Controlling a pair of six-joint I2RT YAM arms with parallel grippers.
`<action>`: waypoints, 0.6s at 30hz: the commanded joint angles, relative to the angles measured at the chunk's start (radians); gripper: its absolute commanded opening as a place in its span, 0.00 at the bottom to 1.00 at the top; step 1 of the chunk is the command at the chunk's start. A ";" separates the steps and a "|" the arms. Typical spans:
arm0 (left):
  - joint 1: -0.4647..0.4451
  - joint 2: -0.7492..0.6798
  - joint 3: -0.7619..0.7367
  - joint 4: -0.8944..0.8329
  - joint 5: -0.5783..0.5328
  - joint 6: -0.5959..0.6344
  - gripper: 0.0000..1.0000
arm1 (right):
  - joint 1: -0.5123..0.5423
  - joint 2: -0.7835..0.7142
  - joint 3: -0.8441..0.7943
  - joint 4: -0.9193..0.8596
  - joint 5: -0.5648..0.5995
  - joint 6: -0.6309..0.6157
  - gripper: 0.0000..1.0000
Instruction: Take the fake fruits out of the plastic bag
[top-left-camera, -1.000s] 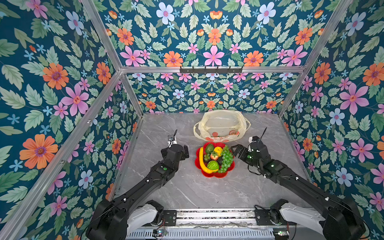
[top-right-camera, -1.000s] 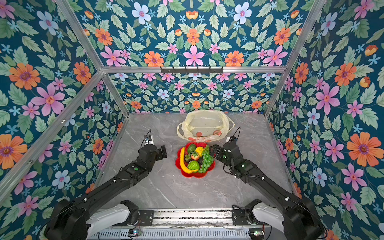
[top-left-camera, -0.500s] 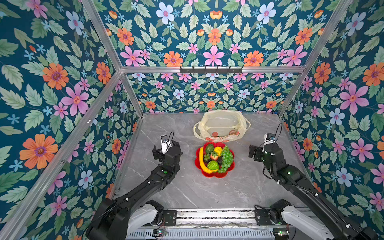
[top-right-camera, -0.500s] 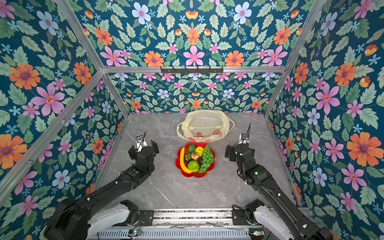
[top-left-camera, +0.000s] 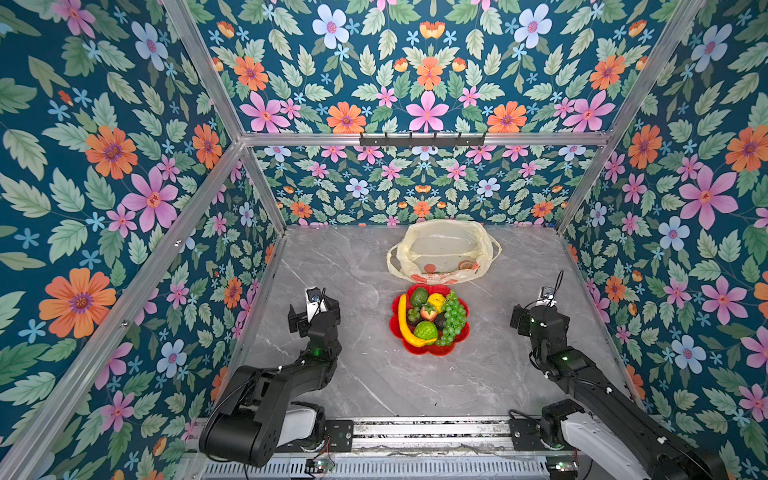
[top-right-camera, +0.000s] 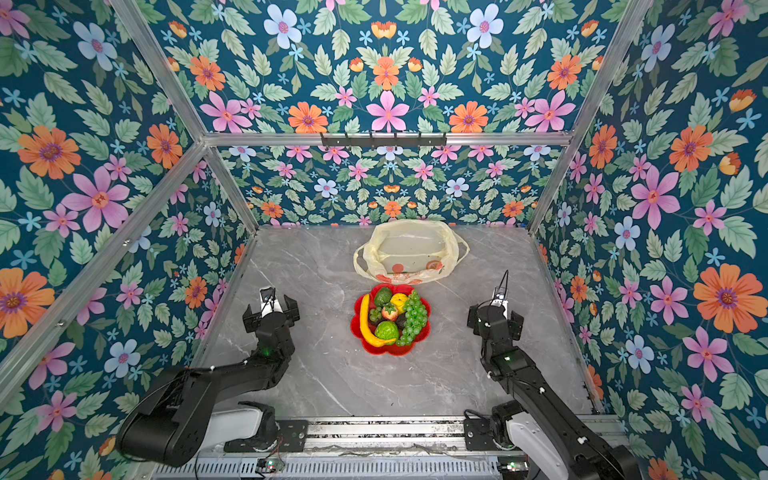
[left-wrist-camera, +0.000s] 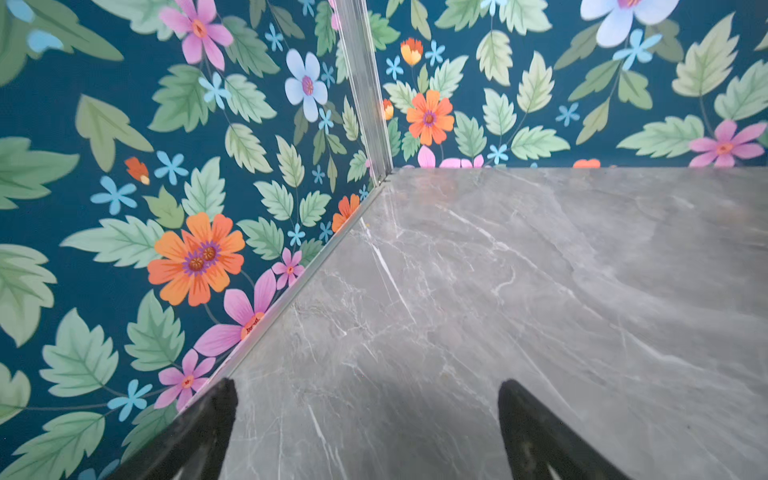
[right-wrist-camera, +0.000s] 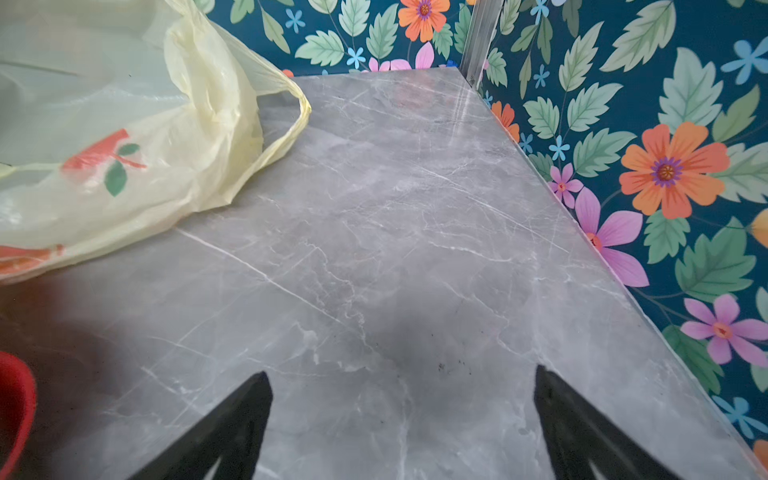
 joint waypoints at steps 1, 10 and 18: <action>0.032 0.080 -0.043 0.334 0.167 0.023 1.00 | -0.006 0.044 -0.008 0.146 0.021 -0.047 0.99; 0.151 0.280 0.081 0.280 0.393 -0.044 1.00 | -0.063 0.134 -0.083 0.365 -0.077 -0.091 0.99; 0.216 0.279 0.120 0.210 0.486 -0.076 1.00 | -0.138 0.285 -0.090 0.600 -0.241 -0.173 0.99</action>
